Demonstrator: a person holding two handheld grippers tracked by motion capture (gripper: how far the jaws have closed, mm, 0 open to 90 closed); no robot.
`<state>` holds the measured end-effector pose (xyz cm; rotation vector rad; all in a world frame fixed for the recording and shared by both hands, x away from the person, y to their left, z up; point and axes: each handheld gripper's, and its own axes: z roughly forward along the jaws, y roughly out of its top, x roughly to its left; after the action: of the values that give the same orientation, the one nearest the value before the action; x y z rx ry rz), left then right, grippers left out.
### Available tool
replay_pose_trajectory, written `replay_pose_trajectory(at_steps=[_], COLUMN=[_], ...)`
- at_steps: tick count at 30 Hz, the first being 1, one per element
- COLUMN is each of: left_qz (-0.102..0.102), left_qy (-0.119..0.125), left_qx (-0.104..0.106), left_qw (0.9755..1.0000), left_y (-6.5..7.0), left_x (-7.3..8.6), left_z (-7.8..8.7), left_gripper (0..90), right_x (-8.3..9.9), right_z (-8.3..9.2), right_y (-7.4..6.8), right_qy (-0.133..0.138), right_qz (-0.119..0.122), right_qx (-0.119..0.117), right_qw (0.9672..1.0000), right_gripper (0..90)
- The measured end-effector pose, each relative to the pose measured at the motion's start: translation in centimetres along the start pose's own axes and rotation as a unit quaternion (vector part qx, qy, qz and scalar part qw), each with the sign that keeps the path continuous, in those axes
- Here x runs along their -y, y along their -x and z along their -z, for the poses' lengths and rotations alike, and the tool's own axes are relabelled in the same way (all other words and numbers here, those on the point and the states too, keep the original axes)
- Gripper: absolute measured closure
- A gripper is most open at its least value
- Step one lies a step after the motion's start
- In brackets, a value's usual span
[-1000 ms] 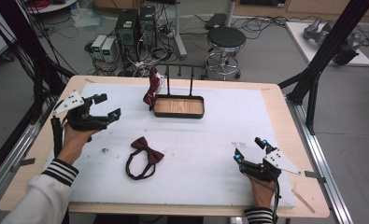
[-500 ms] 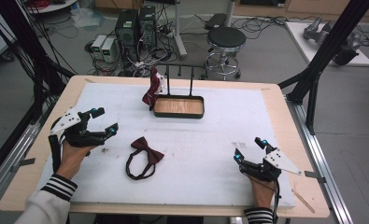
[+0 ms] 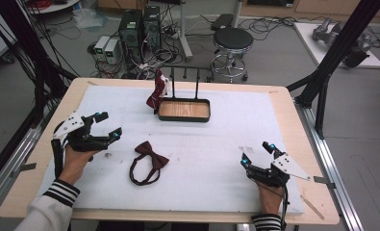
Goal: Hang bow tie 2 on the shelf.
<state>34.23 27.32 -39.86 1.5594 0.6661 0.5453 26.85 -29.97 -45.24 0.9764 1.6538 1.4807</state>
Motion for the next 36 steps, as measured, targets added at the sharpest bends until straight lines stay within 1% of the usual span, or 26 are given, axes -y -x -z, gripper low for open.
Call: replay_pose_trajectory(at_steps=[4,9,12,13,15,16,17,18,19,20,21,23,24,28,29,30,31,32,33,35,36], left_qz=[0.001,0.002,0.004,0.0,-0.008,-0.015,-0.026,-0.032,-0.041,-0.045,-0.051,-0.071,-0.077,-0.088,-0.091,-0.091,-0.095,-0.097,-0.105,-0.116,-0.123], left_qy=[-0.001,-0.003,-0.02,-0.028,-0.033,-0.038,-0.047,-0.054,-0.064,-0.07,-0.078,-0.088,-0.095,-0.128,-0.135,-0.14,-0.147,-0.153,-0.164,-0.18,-0.19], left_qx=[0.003,0.023,0.042,0.048,0.058,0.063,0.069,0.073,0.08,0.086,0.093,0.105,0.113,0.128,0.135,0.138,0.143,0.145,0.144,0.154,0.159], left_qw=[1.0,0.9997,0.9989,0.9985,0.9977,0.9972,0.9962,0.9953,0.9939,0.9929,0.9913,0.988,0.9861,0.9795,0.9774,0.9763,0.9742,0.9727,0.9703,0.9645,0.9609], left_y=[0.0,-0.1,0.1,0.2,0.3,0.4,0.5,0.6,0.7,0.8,0.9,1.0,1.1,1.4,1.5,1.6,1.6,1.7,1.8,1.8,1.9], left_x=[0.0,-0.2,-0.3,-0.4,-0.6,-0.8,-1.0,-1.1,-1.3,-1.4,-1.6,-1.9,-2.0,-2.5,-2.7,-2.7,-2.8,-2.9,-2.9,-2.8,-2.8], left_z=[0.1,0.1,0.0,-0.1,-0.1,-0.2,-0.4,-0.5,-0.7,-0.9,-1.2,-1.7,-2.0,-2.9,-3.2,-3.3,-3.6,-3.7,-4.0,-4.4,-4.6], left_gripper=[12.6,12.5,11.6,11.3,11.2,11.2,11.2,11.2,11.2,11.2,11.2,11.3,11.5,11.5,11.5,11.5,11.5,11.6,11.5,12.3,13.0], right_x=[0.0,0.0,0.0,0.0,0.0,0.0,0.0,0.0,0.0,0.0,0.0,0.0,0.0,0.0,0.0,0.0,0.0,0.0,0.0,0.0,0.0], right_z=[0.0,0.0,0.0,0.0,0.0,0.0,0.0,0.0,0.0,0.0,0.0,0.0,0.0,0.0,0.0,0.0,0.0,0.0,0.0,0.0,0.0], right_y=[0.0,0.0,0.0,0.0,0.0,0.0,0.0,0.0,0.0,0.0,0.0,0.0,0.0,0.0,0.0,0.0,0.0,0.0,0.0,0.0,0.0], right_qy=[0.0,0.0,0.0,0.0,0.0,0.0,0.0,0.0,0.0,0.0,0.0,0.0,0.0,0.0,0.0,0.0,0.0,0.0,0.001,0.001,0.001], right_qz=[-0.001,-0.002,-0.001,-0.002,-0.002,-0.003,-0.002,-0.002,-0.002,-0.003,-0.003,-0.002,-0.002,-0.001,-0.002,-0.002,-0.002,-0.002,-0.003,-0.003,-0.004], right_qx=[0.0,-0.001,-0.001,-0.001,-0.001,-0.001,-0.001,-0.002,-0.001,-0.001,-0.001,-0.002,-0.002,-0.002,-0.002,-0.002,-0.002,-0.002,-0.002,-0.003,-0.003], right_qw=[1.0,1.0,1.0,1.0,1.0,1.0,1.0,1.0,1.0,1.0,1.0,1.0,1.0,1.0,1.0,1.0,1.0,1.0,1.0,1.0,1.0], right_gripper=[11.4,11.3,11.3,11.3,11.3,11.3,11.3,11.3,11.4,11.3,11.4,11.3,11.3,11.3,11.3,11.3,11.3,11.3,11.3,11.3,11.3])
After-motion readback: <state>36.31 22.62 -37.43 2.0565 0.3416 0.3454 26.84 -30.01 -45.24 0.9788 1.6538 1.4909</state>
